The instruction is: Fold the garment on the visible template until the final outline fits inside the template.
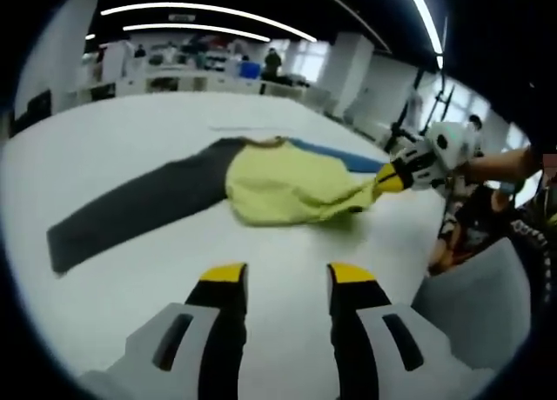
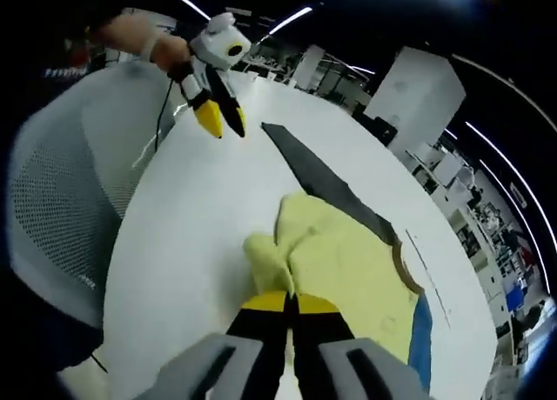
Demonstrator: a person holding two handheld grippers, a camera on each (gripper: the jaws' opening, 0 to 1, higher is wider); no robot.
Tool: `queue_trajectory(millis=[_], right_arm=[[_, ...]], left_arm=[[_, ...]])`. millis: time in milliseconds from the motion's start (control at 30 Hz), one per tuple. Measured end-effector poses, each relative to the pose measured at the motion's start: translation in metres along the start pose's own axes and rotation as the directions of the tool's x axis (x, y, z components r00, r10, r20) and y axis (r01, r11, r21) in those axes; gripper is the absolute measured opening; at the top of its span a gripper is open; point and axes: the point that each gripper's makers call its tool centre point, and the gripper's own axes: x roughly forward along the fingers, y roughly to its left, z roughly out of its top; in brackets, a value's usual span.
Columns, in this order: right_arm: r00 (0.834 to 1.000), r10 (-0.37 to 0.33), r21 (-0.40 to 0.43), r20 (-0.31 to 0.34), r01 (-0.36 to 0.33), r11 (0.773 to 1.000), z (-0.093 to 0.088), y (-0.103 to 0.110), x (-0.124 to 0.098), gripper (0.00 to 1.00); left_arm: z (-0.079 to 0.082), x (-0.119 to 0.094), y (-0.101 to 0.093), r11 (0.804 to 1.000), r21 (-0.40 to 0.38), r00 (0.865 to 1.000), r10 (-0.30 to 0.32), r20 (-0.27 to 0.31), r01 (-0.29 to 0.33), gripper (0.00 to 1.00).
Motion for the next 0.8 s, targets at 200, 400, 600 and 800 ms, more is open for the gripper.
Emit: queue_trajectory(millis=[200, 400, 600, 800], right_arm=[[0.998, -0.066, 0.105, 0.009, 0.065, 0.992, 0.006, -0.05, -0.002, 0.0], [0.994, -0.112, 0.149, 0.005, 0.11, 0.983, 0.008, -0.098, 0.007, 0.0], [0.989, -0.144, 0.214, -0.029, 0.147, 0.966, -0.006, -0.142, 0.026, 0.0], [0.983, -0.164, 0.324, -0.077, 0.18, 0.929, -0.029, -0.163, 0.041, 0.0]], left_arm=[[0.001, 0.004, -0.001, 1.0, -0.001, 1.0, -0.01, 0.0, 0.01, 0.33], [0.0, 0.004, -0.001, 1.0, -0.001, 1.0, -0.013, -0.006, 0.013, 0.33], [-0.001, 0.0, 0.003, 1.0, -0.012, 1.0, 0.002, -0.001, -0.002, 0.32], [-0.007, -0.002, 0.004, 0.999, -0.031, 1.0, 0.013, -0.005, -0.014, 0.32]])
